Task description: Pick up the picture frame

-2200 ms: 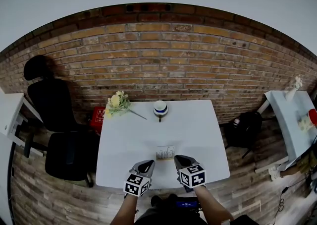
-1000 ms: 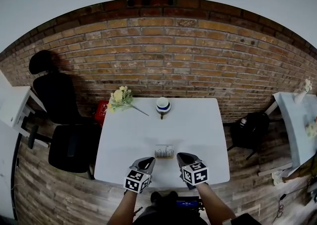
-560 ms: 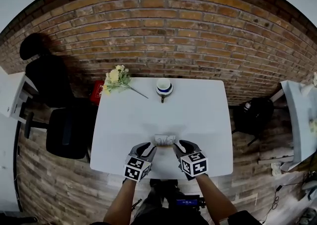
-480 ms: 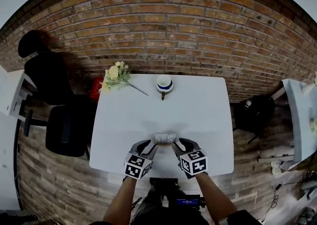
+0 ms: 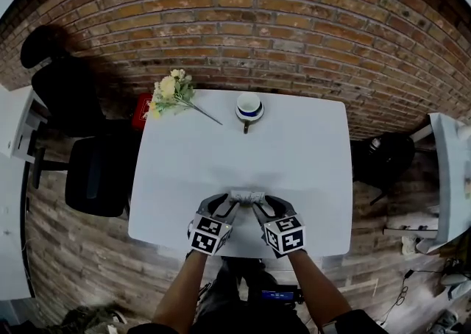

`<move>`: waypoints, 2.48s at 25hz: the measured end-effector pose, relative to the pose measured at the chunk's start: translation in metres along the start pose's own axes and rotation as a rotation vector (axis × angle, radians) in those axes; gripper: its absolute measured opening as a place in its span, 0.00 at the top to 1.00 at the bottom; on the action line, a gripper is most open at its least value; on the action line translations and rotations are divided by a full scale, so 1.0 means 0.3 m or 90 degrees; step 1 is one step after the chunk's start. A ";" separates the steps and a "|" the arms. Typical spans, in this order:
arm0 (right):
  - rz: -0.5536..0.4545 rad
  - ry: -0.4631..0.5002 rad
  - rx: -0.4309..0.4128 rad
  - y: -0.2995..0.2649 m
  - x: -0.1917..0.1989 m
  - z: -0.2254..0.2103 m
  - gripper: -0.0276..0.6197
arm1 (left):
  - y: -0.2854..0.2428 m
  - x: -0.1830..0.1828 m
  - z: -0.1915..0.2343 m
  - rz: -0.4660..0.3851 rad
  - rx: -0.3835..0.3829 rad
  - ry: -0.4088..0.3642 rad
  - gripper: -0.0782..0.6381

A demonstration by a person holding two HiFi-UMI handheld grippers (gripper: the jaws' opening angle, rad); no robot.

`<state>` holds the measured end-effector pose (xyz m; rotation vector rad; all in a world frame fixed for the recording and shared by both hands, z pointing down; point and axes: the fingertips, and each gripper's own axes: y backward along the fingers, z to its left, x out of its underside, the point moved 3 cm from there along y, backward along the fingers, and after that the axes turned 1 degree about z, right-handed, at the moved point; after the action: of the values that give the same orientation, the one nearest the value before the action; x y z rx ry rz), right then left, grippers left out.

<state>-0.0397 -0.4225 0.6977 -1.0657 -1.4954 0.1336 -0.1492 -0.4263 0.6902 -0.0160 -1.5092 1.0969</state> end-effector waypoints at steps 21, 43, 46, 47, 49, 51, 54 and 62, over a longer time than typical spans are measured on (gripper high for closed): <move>0.012 0.012 0.005 0.019 0.006 0.007 0.77 | 0.014 -0.015 -0.024 -0.014 0.005 -0.005 0.72; -0.057 0.055 0.002 0.305 -0.165 0.119 0.78 | 0.276 -0.195 -0.152 -0.116 0.016 -0.069 0.75; -0.057 0.055 0.005 0.313 -0.154 0.126 0.78 | 0.281 -0.183 -0.160 -0.116 0.015 -0.067 0.75; -0.057 0.055 0.005 0.315 -0.152 0.127 0.78 | 0.283 -0.182 -0.163 -0.116 0.015 -0.066 0.75; -0.059 0.055 0.005 0.319 -0.154 0.129 0.78 | 0.287 -0.185 -0.166 -0.116 0.014 -0.068 0.75; -0.061 0.053 0.006 0.323 -0.155 0.131 0.78 | 0.291 -0.187 -0.166 -0.114 0.014 -0.071 0.75; -0.060 0.053 0.005 0.323 -0.151 0.135 0.78 | 0.295 -0.183 -0.167 -0.111 0.014 -0.074 0.75; -0.053 0.054 -0.006 0.325 -0.136 0.129 0.78 | 0.292 -0.173 -0.181 -0.102 0.005 -0.072 0.75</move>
<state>-0.0272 -0.3755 0.5963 -1.0023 -1.4629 0.0232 -0.1402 -0.3746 0.5876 0.1726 -1.5772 0.9886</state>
